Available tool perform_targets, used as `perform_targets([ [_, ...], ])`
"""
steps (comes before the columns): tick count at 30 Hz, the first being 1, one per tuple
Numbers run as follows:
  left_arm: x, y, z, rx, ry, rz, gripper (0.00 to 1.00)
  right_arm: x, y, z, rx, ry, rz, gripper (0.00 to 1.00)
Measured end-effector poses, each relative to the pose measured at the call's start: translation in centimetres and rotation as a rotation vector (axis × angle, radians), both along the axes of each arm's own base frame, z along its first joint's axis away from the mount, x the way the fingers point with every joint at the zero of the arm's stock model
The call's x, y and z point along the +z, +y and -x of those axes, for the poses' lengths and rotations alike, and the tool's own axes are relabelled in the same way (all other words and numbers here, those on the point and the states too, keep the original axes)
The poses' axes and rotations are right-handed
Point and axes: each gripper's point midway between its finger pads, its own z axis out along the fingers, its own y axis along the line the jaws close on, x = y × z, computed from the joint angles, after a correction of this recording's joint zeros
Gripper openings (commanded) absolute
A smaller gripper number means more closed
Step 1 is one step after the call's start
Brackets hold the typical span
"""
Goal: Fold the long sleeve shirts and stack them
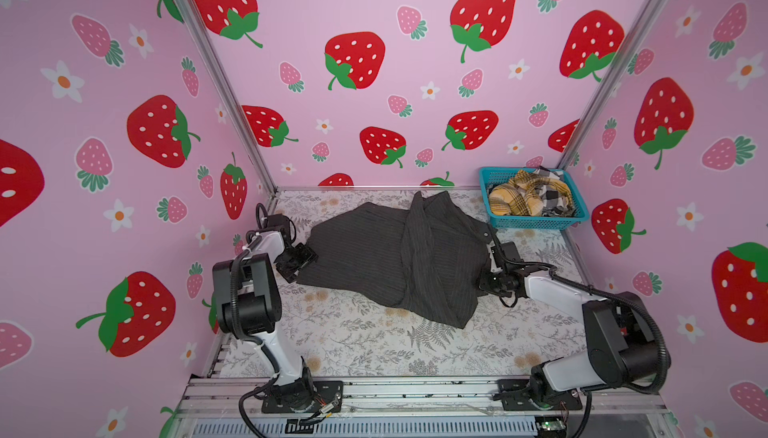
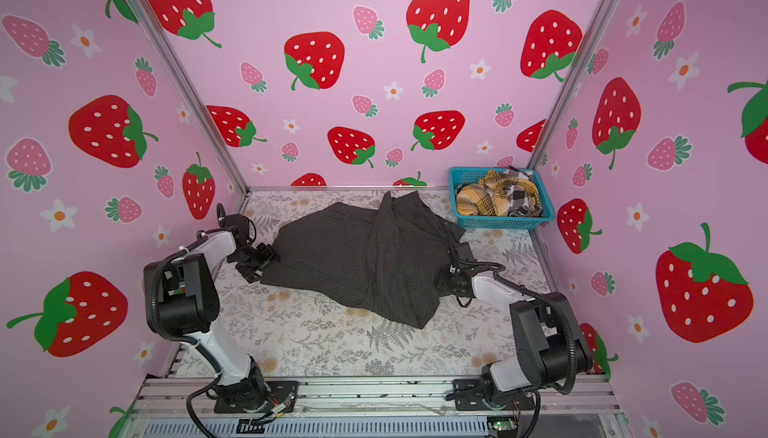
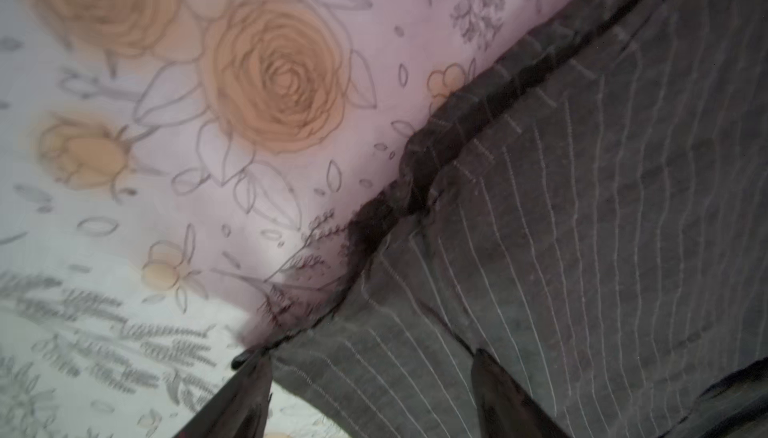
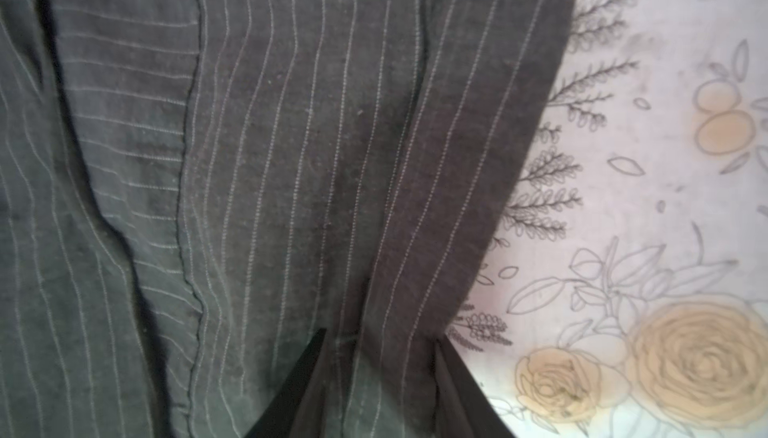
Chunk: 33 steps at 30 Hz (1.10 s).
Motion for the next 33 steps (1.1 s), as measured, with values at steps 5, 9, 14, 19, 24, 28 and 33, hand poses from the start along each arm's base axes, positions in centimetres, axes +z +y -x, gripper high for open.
perform_targets([
  [5,-0.8,0.3,-1.1,0.019,0.007,0.004,0.00,-0.5,-0.3,0.0,-0.011,0.018,0.002,0.00],
  [9,-0.3,0.6,-1.4,0.031,0.003,-0.001,0.00,-0.1,-0.7,-1.0,-0.026,0.023,-0.006,0.00],
  [14,5.8,1.7,-4.6,0.076,-0.129,-0.025,0.00,4.7,-0.2,-6.0,-0.033,-0.074,-0.061,0.00],
  [19,19.5,3.1,-7.3,0.130,-0.424,-0.109,0.00,14.6,1.1,-12.1,0.002,-0.298,-0.145,0.00],
  [24,29.5,3.0,-4.3,0.179,-0.645,-0.163,0.00,21.2,1.0,-13.7,0.022,-0.442,-0.179,0.00],
  [28,26.4,2.2,-0.7,0.188,-0.584,-0.158,0.00,19.3,0.0,-11.6,0.017,-0.400,-0.159,0.00],
  [33,11.5,-0.2,5.8,0.171,-0.214,-0.094,0.00,9.1,-3.0,-5.7,-0.034,-0.163,-0.099,0.00],
])
